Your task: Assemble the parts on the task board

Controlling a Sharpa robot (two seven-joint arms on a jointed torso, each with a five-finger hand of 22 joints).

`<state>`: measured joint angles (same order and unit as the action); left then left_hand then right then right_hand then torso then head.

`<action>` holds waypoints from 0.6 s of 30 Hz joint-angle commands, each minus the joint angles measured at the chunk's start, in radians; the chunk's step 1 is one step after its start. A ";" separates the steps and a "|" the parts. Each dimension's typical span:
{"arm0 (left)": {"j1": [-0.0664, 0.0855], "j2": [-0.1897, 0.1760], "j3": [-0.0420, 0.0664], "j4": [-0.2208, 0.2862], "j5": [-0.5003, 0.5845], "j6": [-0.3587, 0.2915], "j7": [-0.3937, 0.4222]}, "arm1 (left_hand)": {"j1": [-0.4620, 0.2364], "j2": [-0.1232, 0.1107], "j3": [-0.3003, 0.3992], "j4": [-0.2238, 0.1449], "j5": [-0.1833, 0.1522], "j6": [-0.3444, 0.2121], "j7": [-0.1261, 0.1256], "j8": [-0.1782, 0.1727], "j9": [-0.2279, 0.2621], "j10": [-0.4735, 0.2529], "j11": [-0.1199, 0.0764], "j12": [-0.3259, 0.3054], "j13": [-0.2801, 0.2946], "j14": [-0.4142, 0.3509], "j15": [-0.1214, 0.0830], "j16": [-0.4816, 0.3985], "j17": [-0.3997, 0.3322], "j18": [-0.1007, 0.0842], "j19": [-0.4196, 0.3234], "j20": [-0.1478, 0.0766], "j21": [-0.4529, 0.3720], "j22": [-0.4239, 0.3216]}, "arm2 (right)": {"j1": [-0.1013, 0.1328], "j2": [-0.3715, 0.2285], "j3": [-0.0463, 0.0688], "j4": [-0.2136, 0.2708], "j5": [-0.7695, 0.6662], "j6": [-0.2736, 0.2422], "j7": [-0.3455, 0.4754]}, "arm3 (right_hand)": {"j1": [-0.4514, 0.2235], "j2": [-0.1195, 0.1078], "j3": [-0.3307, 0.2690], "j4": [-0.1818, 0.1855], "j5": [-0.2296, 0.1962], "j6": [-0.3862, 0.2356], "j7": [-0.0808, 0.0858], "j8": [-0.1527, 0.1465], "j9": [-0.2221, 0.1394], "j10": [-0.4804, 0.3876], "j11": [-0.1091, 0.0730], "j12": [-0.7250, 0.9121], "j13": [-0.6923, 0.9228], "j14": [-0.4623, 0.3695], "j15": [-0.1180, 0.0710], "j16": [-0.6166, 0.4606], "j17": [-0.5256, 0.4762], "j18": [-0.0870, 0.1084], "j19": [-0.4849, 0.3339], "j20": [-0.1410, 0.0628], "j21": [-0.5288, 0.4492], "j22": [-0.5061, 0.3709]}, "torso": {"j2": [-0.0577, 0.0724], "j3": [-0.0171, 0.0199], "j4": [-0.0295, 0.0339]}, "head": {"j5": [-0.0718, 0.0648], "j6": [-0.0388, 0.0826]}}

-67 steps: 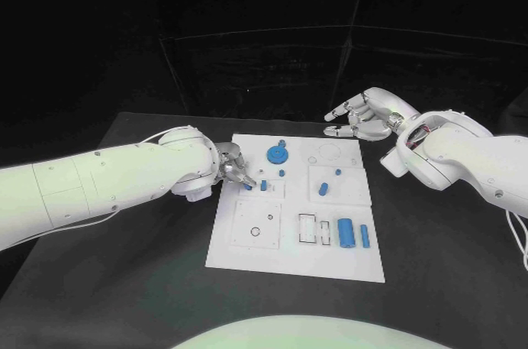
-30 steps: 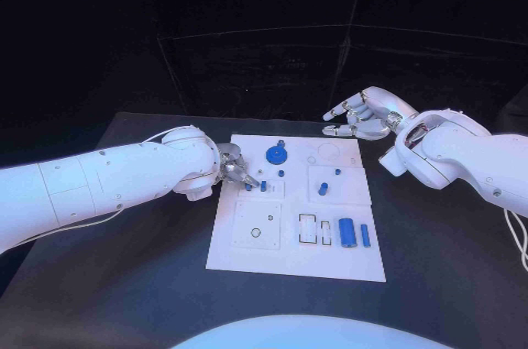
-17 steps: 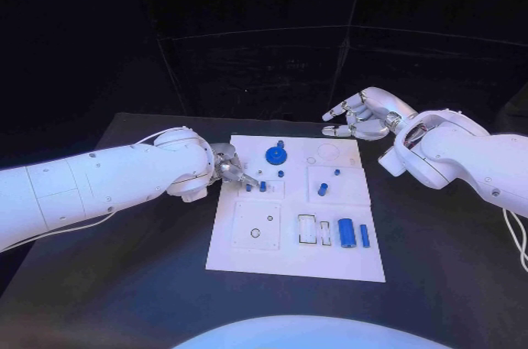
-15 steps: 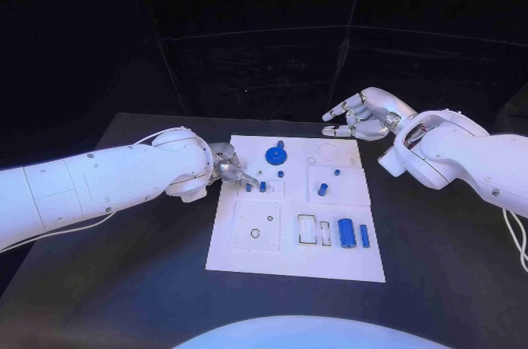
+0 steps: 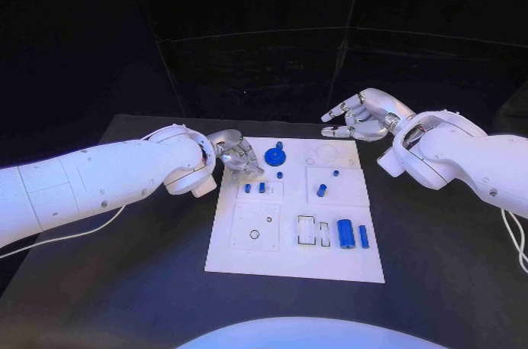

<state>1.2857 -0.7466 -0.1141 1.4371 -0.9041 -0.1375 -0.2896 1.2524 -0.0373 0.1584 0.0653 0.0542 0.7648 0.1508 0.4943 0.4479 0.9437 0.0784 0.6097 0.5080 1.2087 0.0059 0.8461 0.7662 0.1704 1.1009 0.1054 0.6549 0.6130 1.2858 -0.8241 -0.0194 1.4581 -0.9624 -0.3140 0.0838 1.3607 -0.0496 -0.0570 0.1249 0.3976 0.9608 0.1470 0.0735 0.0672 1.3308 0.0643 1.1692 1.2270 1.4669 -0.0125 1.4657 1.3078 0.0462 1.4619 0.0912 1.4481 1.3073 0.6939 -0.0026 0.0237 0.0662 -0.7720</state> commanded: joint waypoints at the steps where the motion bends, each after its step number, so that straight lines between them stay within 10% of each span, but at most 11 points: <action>1: 0.003 0.022 0.001 -0.015 -0.012 -0.088 0.252 | 0.046 -0.002 0.017 -0.026 0.004 -0.002 0.008 -0.022 -0.030 -0.020 0.009 -0.031 -0.036 -0.012 0.006 -0.029 -0.030 0.011 0.001 0.008 -0.030 -0.023 | 0.002 0.002 0.000 -0.001 -0.001 0.001 0.006 | -0.007 0.006 -0.006 0.002 0.006 0.005 0.001 0.005 0.002 -0.003 -0.005 -0.004 -0.001 0.060 -0.006 -0.005 0.056 0.007 -0.005 -0.004 -0.007 0.014 | 0.001 0.0000 -0.0007 | -0.001 0.002; 9: 0.000 0.118 -0.009 -0.099 -0.300 -0.116 0.358 | 0.116 -0.043 0.109 -0.094 0.002 0.094 0.003 -0.157 -0.202 -0.014 0.014 -0.142 -0.214 0.019 0.005 -0.033 -0.075 0.013 0.064 0.007 -0.078 -0.072 | 0.002 0.008 0.000 -0.003 -0.001 0.001 0.007 | -0.007 0.006 -0.006 0.002 0.006 0.004 0.001 0.005 0.001 -0.003 -0.005 -0.004 -0.001 0.060 -0.006 -0.006 0.054 0.007 -0.005 -0.004 -0.007 0.014 | 0.003 0.0001 -0.0036 | -0.012 0.011; 18: -0.007 0.200 -0.018 -0.194 -0.469 -0.067 0.354 | 0.087 -0.074 0.087 -0.097 -0.003 0.141 -0.006 -0.214 -0.265 -0.013 0.007 -0.191 -0.294 0.247 -0.007 0.392 0.322 -0.013 0.238 -0.008 0.147 0.118 | 0.002 0.010 0.000 -0.003 -0.001 0.002 0.006 | -0.007 0.006 -0.006 0.002 0.007 0.004 0.001 0.005 0.001 -0.003 -0.005 -0.004 -0.001 0.060 -0.006 -0.006 0.055 0.007 -0.005 -0.004 -0.007 0.014 | 0.005 0.0003 -0.0052 | -0.017 0.013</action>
<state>1.2780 -0.5494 -0.1321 1.2507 -1.2564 -0.2200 0.0325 1.3373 -0.1058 0.2496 -0.0317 0.0505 0.9012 0.1441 0.2834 0.1851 0.9292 0.0873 0.4228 0.2173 1.4488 0.0001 1.2217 1.0718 0.1703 1.3285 0.0986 0.7807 0.7105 1.2858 -0.8148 -0.0194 1.4540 -0.9624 -0.3138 0.0842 1.3607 -0.0496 -0.0570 0.1249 0.3976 0.9608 0.1470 0.0735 0.0673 1.3308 0.0643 1.1693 1.2271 1.4669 -0.0125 1.4657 1.3077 0.0462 1.4619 0.0912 1.4437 1.3073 0.6974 -0.0023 0.0193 0.0486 -0.7585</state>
